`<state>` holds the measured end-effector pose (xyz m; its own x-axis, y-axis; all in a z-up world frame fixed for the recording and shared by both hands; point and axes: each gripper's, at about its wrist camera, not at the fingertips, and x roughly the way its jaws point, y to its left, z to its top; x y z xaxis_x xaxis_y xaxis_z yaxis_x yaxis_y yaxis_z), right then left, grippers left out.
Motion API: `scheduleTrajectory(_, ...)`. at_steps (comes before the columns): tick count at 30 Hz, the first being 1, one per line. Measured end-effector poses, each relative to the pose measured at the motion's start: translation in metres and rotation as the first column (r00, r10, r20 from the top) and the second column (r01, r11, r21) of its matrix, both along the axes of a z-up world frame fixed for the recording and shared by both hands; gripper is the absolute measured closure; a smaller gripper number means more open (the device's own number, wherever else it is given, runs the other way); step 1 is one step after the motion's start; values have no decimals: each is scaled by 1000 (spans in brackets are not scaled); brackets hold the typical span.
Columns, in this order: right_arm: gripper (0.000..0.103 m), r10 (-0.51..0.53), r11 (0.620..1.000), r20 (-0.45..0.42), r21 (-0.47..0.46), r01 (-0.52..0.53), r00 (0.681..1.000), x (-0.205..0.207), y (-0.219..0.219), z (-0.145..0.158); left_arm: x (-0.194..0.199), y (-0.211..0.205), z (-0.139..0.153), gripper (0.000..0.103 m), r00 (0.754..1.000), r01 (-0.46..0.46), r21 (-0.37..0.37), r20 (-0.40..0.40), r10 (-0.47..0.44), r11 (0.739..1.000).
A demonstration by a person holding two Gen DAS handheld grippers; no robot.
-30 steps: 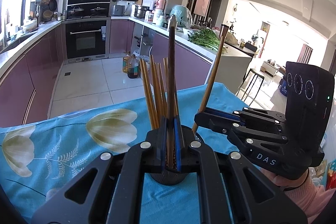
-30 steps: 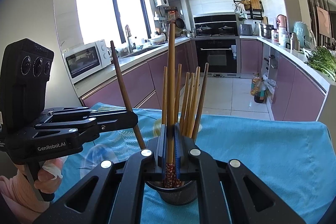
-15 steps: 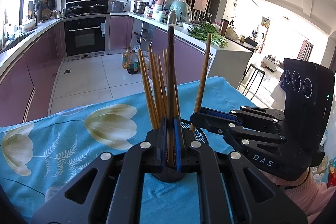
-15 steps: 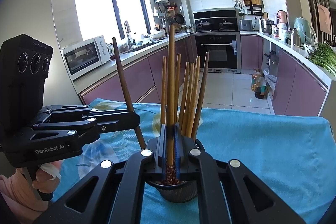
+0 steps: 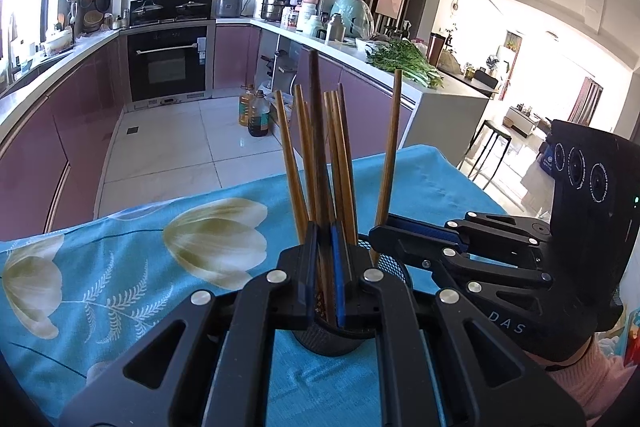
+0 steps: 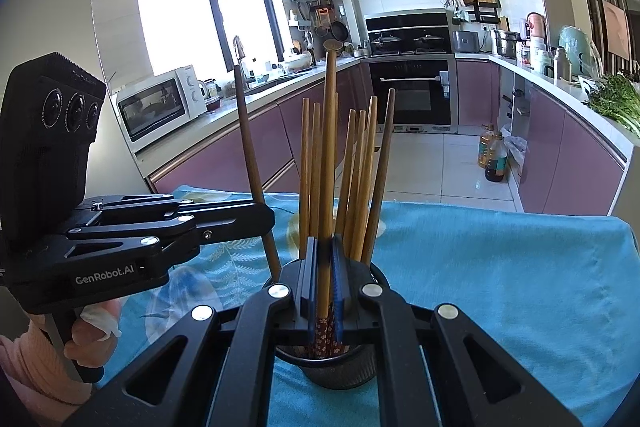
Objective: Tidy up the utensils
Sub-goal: 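Lower the left tool's chopstick into the mesh cup while the right tool does likewise, then open both tools and withdraw them from the mesh cup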
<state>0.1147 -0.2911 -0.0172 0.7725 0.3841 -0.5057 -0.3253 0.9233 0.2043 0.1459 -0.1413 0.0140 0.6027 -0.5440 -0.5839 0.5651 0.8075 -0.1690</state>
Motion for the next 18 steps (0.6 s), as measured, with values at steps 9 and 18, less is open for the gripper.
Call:
scheduleTrajectory(9,97,-3,1000,-14,11,3,1000,7,0,-2,18,-4,-12,95,999,-6,10,-40,6,1000)
scheduleTrajectory(18,95,-12,1000,-23,24,13,1000,12,0,-5,25,-5,-26,95,997,-7,7,-79,8,1000)
